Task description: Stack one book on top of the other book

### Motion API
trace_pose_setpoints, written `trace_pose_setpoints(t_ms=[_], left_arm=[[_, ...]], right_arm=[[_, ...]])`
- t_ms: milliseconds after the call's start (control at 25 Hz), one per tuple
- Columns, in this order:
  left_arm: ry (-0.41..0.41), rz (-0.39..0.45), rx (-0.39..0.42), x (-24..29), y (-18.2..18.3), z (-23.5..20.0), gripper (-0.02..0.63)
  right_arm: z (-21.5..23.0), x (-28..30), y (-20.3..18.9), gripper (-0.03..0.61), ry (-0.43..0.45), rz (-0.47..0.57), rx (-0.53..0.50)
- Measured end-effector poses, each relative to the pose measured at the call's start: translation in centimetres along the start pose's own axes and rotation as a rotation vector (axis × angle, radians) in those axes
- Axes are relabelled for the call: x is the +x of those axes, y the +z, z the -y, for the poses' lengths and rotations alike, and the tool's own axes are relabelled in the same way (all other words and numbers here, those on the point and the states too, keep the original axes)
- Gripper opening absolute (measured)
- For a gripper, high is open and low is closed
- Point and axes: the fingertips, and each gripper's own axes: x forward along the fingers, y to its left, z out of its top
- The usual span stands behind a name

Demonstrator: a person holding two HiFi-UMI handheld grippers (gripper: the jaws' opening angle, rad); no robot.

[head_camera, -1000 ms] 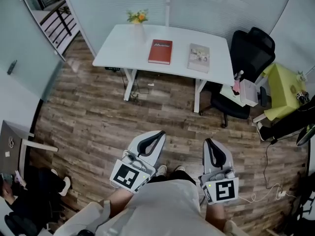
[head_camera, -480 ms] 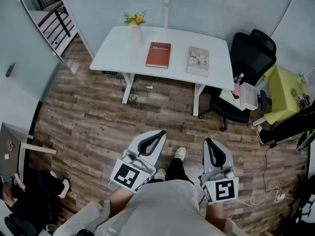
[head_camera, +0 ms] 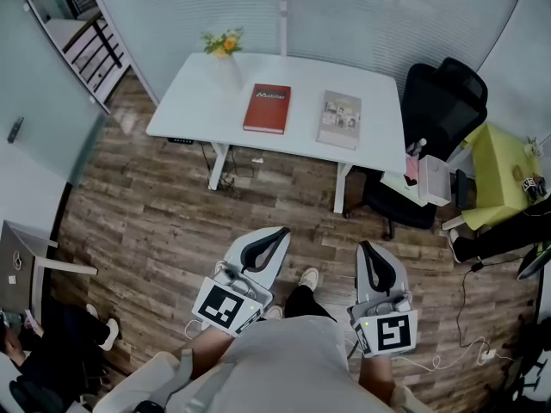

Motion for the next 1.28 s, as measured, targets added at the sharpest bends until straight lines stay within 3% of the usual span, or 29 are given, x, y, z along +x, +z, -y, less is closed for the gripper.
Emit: trace_pose_setpoints(t_ms=[600, 1280], left_arm=[[0.016, -0.021, -0.005, 11.9, -0.4, -0.5, 0.002], [0.039, -0.04, -0.015, 19.3, -1.6, -1.0, 0.002]], right_arm=[[11.1, 4.7, -1.4, 0.014, 0.012, -0.007, 0.037], [18.1, 8.1, -2.9, 0.014, 0.032, -0.013, 0.061]])
